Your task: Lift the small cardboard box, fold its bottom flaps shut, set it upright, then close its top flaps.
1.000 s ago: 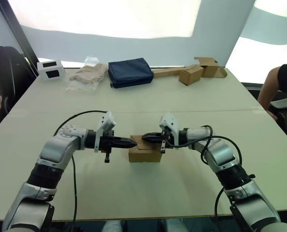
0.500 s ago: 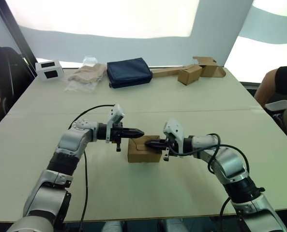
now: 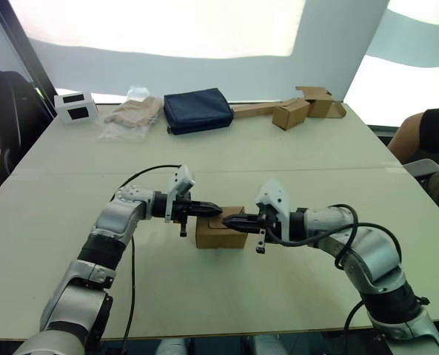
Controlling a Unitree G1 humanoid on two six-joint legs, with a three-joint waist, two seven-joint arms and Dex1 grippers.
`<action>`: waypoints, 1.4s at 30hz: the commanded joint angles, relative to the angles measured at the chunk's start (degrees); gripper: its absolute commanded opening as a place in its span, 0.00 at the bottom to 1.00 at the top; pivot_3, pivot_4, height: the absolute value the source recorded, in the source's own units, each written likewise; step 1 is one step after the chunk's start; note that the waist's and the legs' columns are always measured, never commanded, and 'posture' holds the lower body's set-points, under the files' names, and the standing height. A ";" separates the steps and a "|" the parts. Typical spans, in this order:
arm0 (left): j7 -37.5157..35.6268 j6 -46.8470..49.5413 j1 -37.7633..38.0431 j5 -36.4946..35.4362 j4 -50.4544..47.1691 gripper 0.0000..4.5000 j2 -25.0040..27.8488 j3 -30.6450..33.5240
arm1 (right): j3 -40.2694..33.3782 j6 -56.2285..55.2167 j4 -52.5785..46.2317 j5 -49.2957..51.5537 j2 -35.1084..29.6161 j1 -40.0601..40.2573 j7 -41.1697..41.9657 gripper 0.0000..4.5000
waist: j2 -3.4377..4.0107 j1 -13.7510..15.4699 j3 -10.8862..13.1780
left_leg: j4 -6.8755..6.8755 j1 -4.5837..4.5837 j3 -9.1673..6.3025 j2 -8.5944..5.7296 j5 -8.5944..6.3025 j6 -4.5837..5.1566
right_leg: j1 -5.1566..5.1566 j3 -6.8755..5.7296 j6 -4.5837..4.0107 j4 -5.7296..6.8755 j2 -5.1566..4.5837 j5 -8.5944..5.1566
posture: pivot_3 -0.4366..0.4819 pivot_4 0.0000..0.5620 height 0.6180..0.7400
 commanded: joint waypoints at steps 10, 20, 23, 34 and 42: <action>1.20 1.54 -0.96 -1.12 -1.01 0.00 -1.27 1.91 | 2.80 3.39 -2.47 1.58 -1.74 -0.71 -3.12 0.00 | 0.00 -0.01 0.00 | 0.00 0.00 -0.01 0.00 0.00 0.00 | 0.00 0.00 -0.03 0.00 0.00 -0.01 | 0.48 0.27 1.00; 1.80 2.68 -1.37 -2.24 -2.23 0.00 -1.36 2.59 | 4.06 2.93 2.37 1.62 -0.27 -2.35 -4.40 0.00 | 0.00 -0.03 0.00 | 0.00 0.00 -0.01 0.00 0.00 0.00 | -0.01 0.00 -0.01 0.00 0.00 -0.01 | 0.48 0.27 1.00; 1.95 2.91 -1.21 -2.42 -2.62 0.00 -1.26 2.72 | 4.60 2.88 3.98 0.95 0.15 -2.41 -5.01 0.00 | -0.01 -0.02 0.00 | 0.00 -0.02 -0.01 0.00 0.00 0.00 | -0.01 0.00 0.00 0.00 0.01 0.00 | 0.48 0.27 1.00; 2.77 3.80 -0.66 -2.98 -4.11 0.00 -1.19 2.54 | 5.70 1.82 8.53 -0.83 1.19 -3.47 -5.27 0.00 | -0.01 -0.04 0.00 | 0.00 -0.01 0.00 0.00 0.00 0.00 | -0.02 0.00 0.00 0.00 0.01 0.00 | 0.48 0.27 1.00; 3.18 3.22 0.04 -2.11 -4.03 0.00 -1.16 1.92 | 6.22 1.98 8.87 -0.46 0.68 -3.59 -3.57 0.00 | 0.00 -0.05 0.00 | 0.00 -0.01 0.00 0.00 0.00 0.00 | -0.02 0.00 0.00 0.00 0.02 0.00 | 0.48 0.27 1.00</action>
